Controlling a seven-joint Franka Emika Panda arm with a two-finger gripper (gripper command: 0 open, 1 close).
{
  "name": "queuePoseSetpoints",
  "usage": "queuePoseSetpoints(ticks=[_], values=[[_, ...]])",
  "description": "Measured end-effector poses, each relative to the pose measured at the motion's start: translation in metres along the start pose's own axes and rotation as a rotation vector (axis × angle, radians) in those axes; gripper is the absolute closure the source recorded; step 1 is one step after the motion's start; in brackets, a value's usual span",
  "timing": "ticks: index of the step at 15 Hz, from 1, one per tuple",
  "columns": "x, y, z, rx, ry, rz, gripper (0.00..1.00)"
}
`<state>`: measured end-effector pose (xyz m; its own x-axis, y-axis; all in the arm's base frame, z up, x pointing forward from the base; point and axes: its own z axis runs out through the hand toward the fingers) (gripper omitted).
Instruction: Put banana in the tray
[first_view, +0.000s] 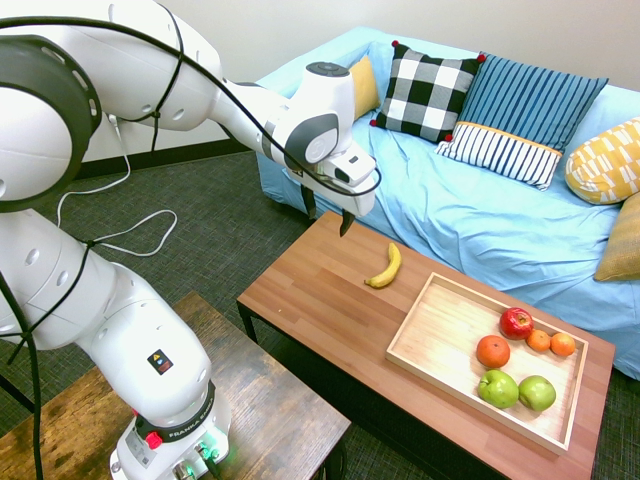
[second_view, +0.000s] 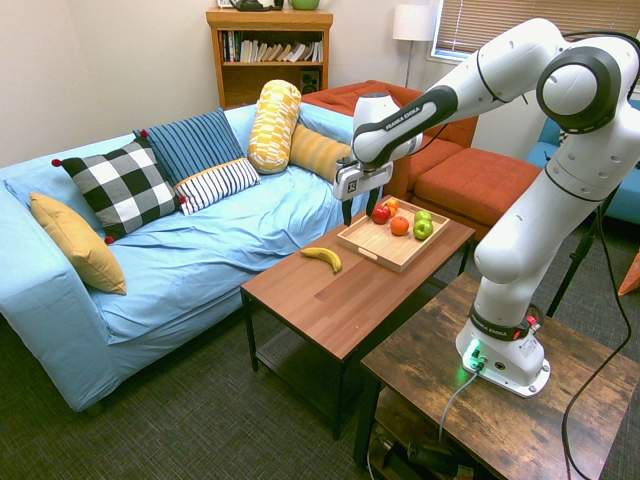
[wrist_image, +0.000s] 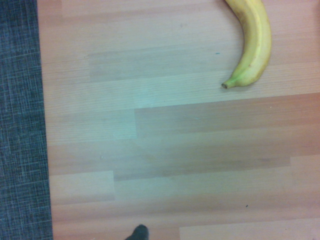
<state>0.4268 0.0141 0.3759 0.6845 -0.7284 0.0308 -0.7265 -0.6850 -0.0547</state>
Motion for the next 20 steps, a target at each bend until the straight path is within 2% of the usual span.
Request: queuePoseSetpoints(ticks=[5, 8, 16, 20], values=[[0.009, -0.008, 0.005, 0.01, 0.029, -0.017, 0.0], [0.035, -0.024, 0.028, 0.004, 0.049, -0.026, 0.0], [0.128, -0.074, 0.151, -0.027, -0.006, 0.013, 0.0], [0.158, -0.077, 0.207, -0.054, -0.039, 0.05, 0.0]])
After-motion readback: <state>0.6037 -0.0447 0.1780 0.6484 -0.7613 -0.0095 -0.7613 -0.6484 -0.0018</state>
